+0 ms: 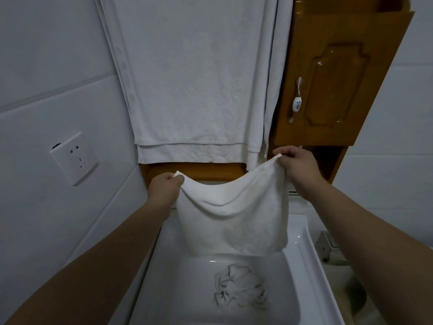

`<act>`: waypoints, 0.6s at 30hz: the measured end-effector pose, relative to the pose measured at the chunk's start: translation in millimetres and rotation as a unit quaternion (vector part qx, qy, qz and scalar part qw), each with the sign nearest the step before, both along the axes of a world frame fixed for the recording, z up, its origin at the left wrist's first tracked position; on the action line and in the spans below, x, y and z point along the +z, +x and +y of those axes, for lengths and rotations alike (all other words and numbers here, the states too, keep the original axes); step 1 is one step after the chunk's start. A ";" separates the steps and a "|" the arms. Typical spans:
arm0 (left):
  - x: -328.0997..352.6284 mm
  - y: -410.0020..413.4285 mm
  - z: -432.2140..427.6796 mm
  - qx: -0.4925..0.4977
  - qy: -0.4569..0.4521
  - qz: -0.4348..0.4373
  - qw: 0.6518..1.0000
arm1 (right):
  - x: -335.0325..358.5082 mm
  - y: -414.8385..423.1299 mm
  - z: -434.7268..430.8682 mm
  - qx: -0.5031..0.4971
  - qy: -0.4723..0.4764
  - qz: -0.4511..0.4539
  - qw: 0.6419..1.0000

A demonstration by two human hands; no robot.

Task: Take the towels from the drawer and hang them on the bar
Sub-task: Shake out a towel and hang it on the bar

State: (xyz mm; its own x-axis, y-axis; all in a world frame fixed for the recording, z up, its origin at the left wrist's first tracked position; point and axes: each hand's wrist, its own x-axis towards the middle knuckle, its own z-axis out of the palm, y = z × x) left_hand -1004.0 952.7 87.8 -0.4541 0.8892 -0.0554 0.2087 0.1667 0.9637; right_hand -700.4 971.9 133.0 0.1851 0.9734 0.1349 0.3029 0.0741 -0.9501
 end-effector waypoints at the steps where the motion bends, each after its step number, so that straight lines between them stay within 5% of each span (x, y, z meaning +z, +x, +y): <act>1: -0.6 -0.1 -0.3 -0.006 -0.001 0.004 1.000 | 2.7 -3.6 -0.2 0.004 0.006 -0.003 1.000; 9: -5.7 -4.2 -3.8 -0.015 -0.062 0.118 0.991 | 18.5 -24.9 -3.7 0.077 0.010 -0.032 0.996; 13: 6.9 21.1 -12.7 -0.083 -0.002 0.136 0.987 | 18.8 -38.9 -3.2 0.121 -0.028 -0.021 0.992; 18: 26.2 60.9 -27.4 -0.176 0.041 0.112 0.977 | 19.1 -54.7 -1.2 0.058 -0.053 -0.025 0.997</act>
State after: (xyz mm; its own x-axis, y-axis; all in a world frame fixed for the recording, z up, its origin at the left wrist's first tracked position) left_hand -943.1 925.4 114.0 -0.1123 0.9897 0.0883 0.4460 -0.0293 0.8945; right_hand -755.1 970.7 152.0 0.0666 0.9971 0.0360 0.3456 0.0108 -0.9383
